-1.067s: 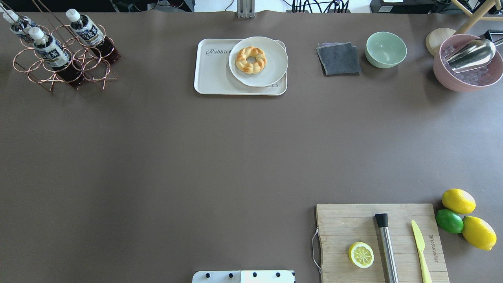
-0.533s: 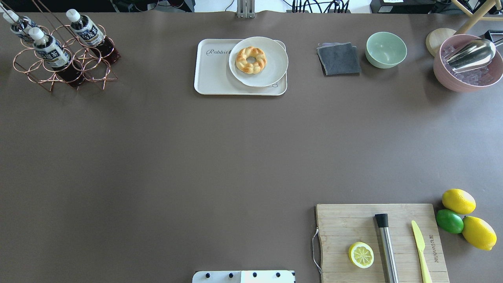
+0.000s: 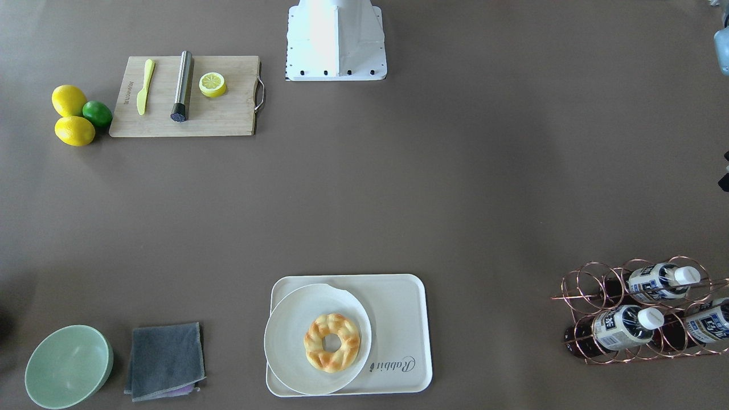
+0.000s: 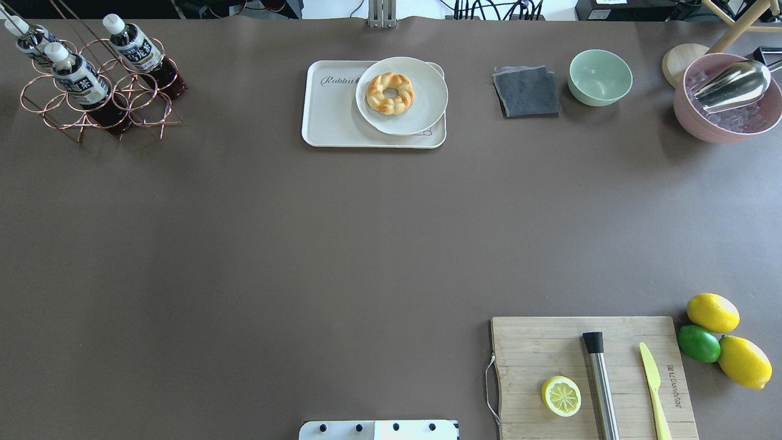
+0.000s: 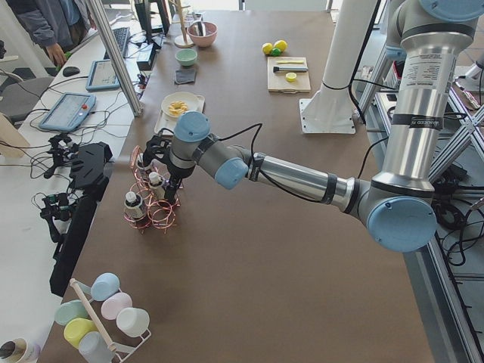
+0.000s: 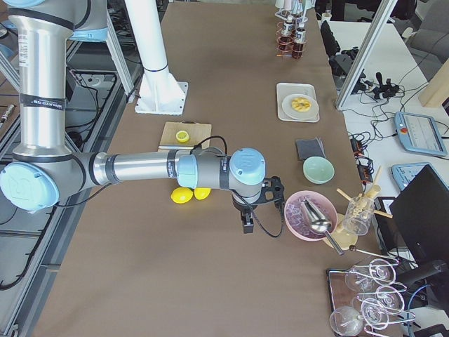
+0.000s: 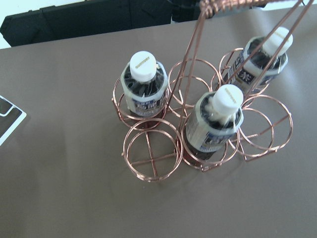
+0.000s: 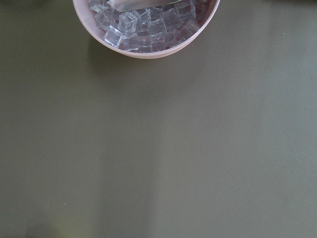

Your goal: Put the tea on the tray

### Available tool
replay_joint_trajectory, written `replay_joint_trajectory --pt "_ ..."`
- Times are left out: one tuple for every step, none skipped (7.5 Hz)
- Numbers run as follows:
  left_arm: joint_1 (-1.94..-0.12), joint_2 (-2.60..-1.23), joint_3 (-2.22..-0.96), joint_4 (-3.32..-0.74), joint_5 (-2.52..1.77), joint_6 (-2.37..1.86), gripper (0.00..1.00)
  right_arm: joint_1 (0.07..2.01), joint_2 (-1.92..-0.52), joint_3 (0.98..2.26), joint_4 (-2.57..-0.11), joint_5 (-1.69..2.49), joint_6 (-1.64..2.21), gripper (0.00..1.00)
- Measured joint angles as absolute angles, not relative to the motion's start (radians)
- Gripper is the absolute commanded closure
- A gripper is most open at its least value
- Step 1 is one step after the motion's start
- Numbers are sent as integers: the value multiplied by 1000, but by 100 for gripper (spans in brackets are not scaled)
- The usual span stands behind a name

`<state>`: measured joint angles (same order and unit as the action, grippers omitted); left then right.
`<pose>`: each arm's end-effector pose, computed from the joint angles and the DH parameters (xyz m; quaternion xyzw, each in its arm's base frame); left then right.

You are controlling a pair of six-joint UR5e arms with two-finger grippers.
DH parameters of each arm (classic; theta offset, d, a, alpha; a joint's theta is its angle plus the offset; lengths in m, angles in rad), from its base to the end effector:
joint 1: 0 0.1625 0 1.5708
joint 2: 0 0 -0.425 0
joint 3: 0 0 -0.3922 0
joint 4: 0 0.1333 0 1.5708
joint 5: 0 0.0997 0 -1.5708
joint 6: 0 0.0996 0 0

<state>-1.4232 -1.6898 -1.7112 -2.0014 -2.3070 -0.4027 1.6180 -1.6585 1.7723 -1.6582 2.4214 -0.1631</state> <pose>0.0157 -0.5572 0.4774 0.2117 0.4116 0.0090 0.8864 0.0798 -0.4506 0.6044 0.0553 -0.4090 -0.0582 0.9090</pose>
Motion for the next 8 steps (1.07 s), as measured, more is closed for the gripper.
replay_joint_trajectory --pt "-1379 -1703 -1703 -2078 -2267 -489 3 1617 -1666 1770 -1637 2423 -165 0" --pt "-1346 -1711 -1693 -2142 -2237 -534 4 1616 -1671 1765 -1621 2424 -166 0" --pt "-1328 -1720 -1678 -2180 -2205 -546 4 1610 -1675 1763 -1612 2426 -167 0" --pt "-1322 -1739 -1658 -2196 -2177 -532 8 1606 -1681 1761 -1609 2437 -166 0" --pt "-1319 -1765 -1634 -2201 -2162 -523 11 1604 -1688 1757 -1607 2461 -166 0" --pt "-1316 -1783 -1619 -2204 -2156 -521 14 1602 -1691 1753 -1606 2480 -164 0" --pt "-1302 -1801 -1606 -2205 -2152 -524 15 1601 -1693 1748 -1606 2499 -162 0" --pt "-1277 -1817 -1591 -2205 -2146 -551 16 1601 -1693 1745 -1606 2513 -161 0"
